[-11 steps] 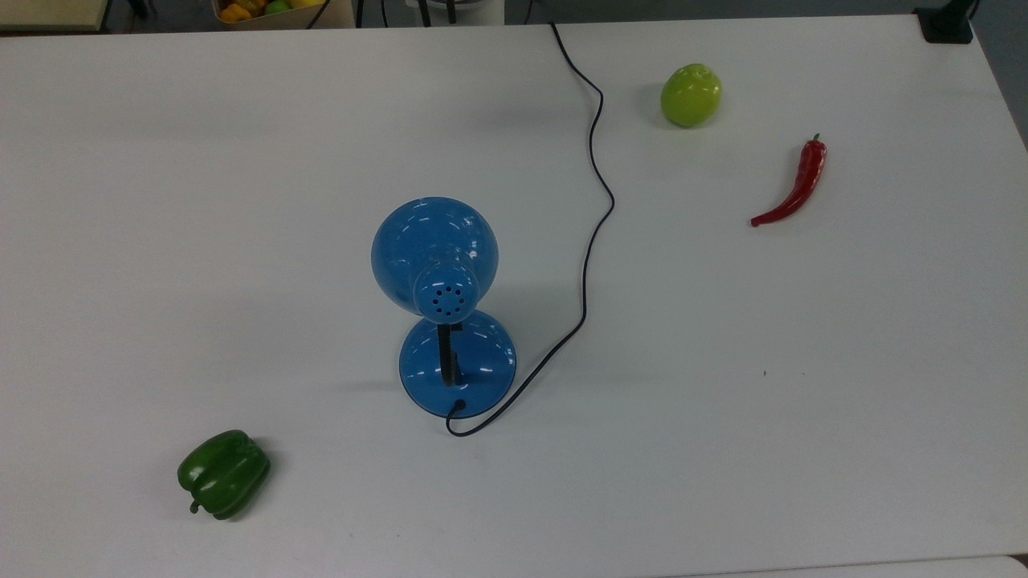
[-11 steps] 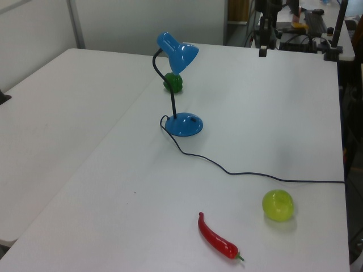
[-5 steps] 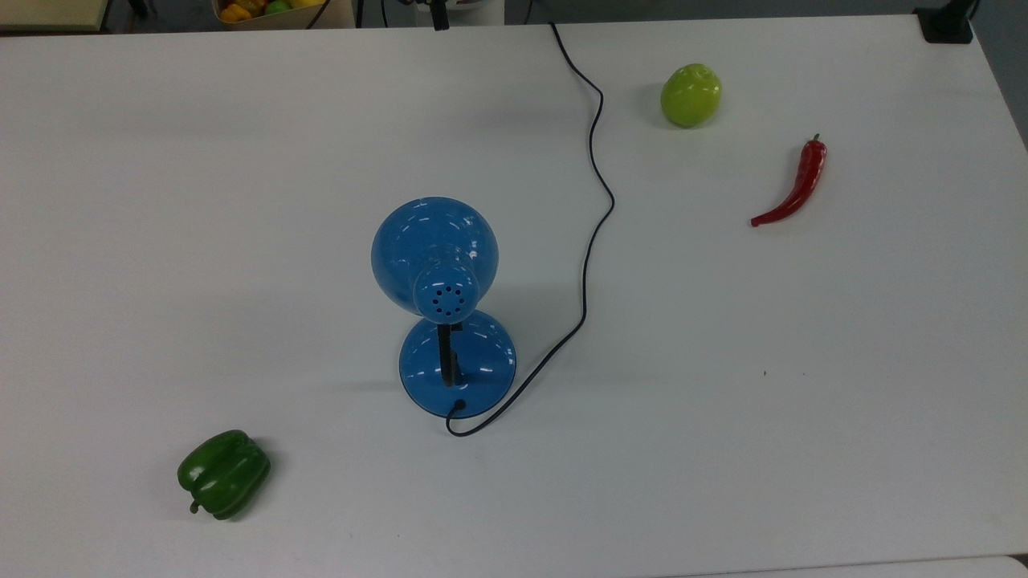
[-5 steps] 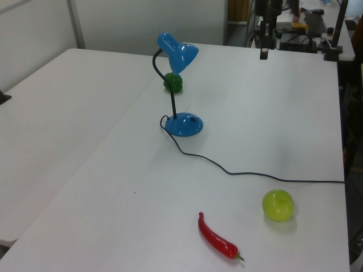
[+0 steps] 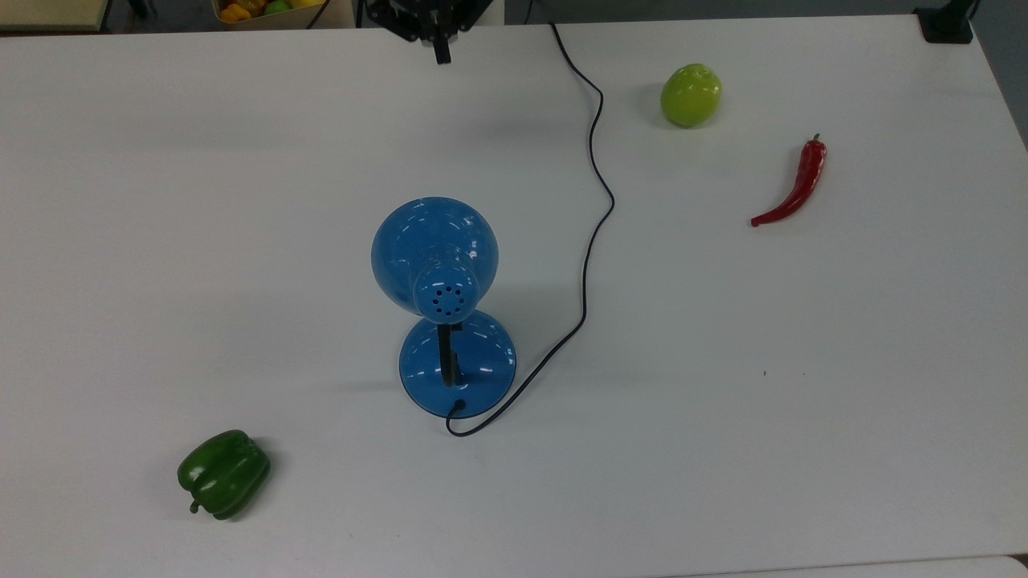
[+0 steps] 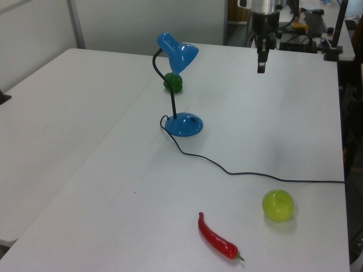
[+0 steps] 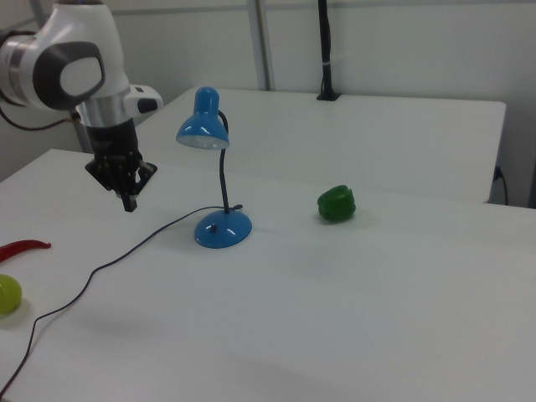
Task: Turn on desk lamp
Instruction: 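Move the gripper down to the switch on the blue lamp's base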
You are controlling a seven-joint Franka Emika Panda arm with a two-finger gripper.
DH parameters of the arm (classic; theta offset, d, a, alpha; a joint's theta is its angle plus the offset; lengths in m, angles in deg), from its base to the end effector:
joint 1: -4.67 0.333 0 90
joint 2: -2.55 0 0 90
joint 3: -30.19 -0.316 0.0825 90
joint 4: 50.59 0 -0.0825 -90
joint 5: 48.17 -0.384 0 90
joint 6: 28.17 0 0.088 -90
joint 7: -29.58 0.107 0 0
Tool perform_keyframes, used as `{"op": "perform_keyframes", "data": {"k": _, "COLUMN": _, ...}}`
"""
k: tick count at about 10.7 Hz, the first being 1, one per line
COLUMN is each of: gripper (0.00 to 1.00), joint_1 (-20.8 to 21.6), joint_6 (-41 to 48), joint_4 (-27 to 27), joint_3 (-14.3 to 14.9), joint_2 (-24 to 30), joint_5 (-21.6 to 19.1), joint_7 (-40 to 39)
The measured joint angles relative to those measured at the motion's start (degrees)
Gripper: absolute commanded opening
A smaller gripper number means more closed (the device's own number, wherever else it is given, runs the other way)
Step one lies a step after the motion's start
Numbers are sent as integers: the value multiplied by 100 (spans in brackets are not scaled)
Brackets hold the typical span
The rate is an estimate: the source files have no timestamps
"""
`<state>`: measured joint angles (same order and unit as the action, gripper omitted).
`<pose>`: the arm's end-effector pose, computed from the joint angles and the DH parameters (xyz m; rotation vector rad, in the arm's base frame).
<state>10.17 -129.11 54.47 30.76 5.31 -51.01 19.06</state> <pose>0.5430 0.0511 0.5425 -3.0653 -0.4003 0.0330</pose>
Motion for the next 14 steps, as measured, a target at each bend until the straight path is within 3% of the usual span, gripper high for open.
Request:
{"op": "perform_keyframes", "data": {"k": 5, "gripper": 0, "joint_1": 0, "joint_6": -1351, "joint_4": 595, "joint_3": 0, "joint_2": -238, "joint_5": 1, "joint_7": 0}}
{"op": "perform_keyframes", "data": {"k": 14, "gripper": 0, "joint_1": -2, "joint_6": -4073, "joint_4": 660, "joint_3": 0, "joint_2": -1526, "joint_5": 0, "joint_7": 95}}
